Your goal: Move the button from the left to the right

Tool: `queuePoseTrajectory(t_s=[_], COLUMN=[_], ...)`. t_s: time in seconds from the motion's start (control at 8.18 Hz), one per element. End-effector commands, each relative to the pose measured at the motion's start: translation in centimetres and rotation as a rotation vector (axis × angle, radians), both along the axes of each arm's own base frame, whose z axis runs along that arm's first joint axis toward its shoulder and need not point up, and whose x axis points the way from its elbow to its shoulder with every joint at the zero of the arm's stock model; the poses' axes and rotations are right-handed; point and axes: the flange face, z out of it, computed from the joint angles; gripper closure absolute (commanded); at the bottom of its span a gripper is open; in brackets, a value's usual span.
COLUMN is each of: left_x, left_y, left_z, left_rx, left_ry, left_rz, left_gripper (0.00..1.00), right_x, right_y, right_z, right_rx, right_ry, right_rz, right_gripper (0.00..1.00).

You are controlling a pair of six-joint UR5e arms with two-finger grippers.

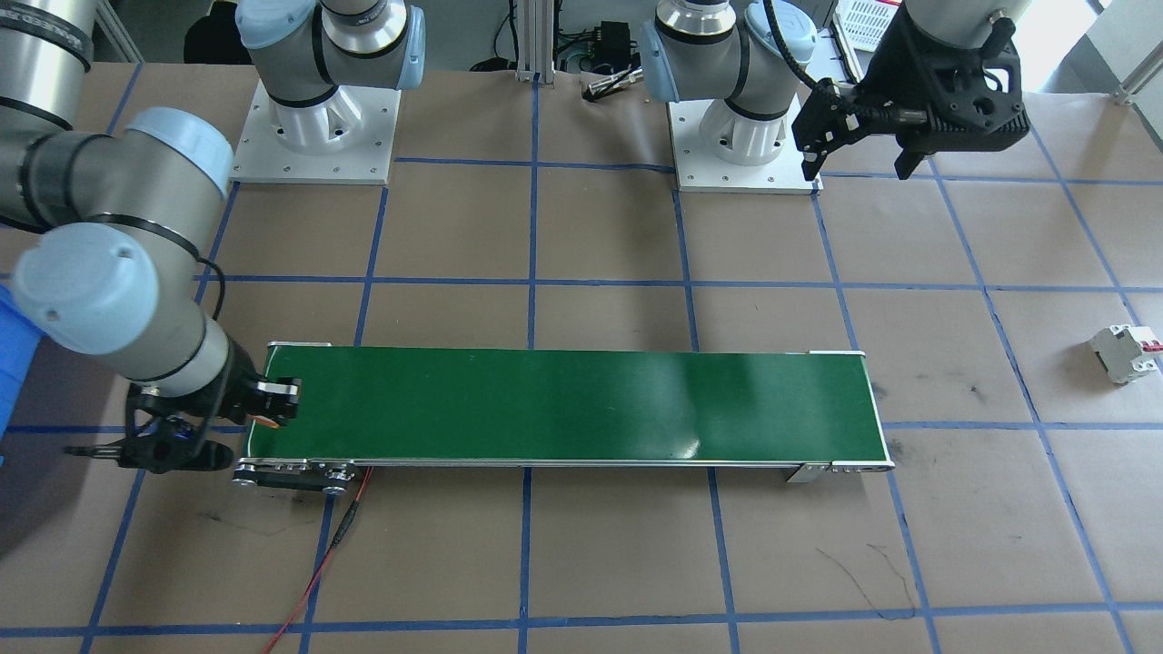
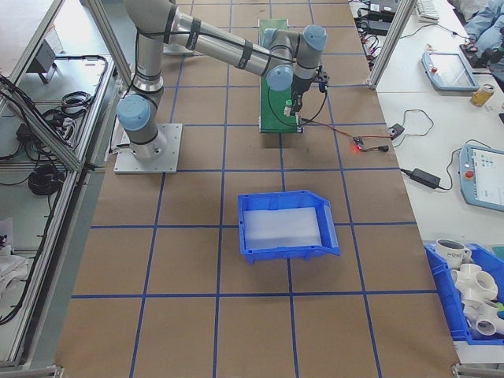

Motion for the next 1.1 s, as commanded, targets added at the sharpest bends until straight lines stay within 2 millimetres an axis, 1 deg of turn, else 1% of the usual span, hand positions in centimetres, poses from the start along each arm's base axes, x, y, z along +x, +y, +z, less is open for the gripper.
queuePoseTrajectory(t_s=[0.0, 0.12, 0.24, 0.37, 0.49, 0.61, 0.73, 0.86, 0.98], left_x=[0.5, 0.1, 0.1, 0.2, 0.2, 0.2, 0.2, 0.2, 0.1], left_y=[-1.6, -1.7, -1.8, -1.8, -1.6, -1.6, -1.9, -2.0, -1.6], left_z=[-3.6, -4.2, -3.8, -3.9, -3.7, -4.2, -4.6, -4.1, -4.0], left_rx=[-0.011, 0.001, -0.007, 0.001, 0.003, 0.014, 0.019, 0.008, 0.019], left_ry=[0.003, 0.011, 0.005, -0.001, -0.001, -0.001, 0.001, 0.003, 0.004], left_rz=[0.008, -0.001, -0.001, -0.006, -0.006, -0.007, -0.006, -0.003, -0.006], left_gripper=[0.0, 0.0, 0.0, 0.0, 0.0, 0.0, 0.0, 0.0, 0.0], right_x=[-10.8, -16.0, -22.7, -28.1, -31.9, -35.3, -40.2, -45.0, -45.1], right_y=[0.2, 1.0, 2.3, 3.4, 4.7, 5.5, 5.4, 6.8, 6.6], right_z=[5.9, 7.2, 7.5, 7.9, 7.9, 7.1, 3.5, 0.2, -1.4], right_rx=[-0.038, -0.043, -0.042, -0.067, -0.064, -0.067, -0.072, -0.12, -0.137], right_ry=[0.081, 0.095, 0.091, 0.116, 0.12, 0.128, 0.145, 0.118, 0.088], right_rz=[0.232, 0.3, 0.33, 0.374, 0.378, 0.428, 0.488, 0.5, 0.523], right_gripper=[1.0, 1.0, 1.0, 1.0, 1.0, 1.0, 1.0, 1.0, 1.0])
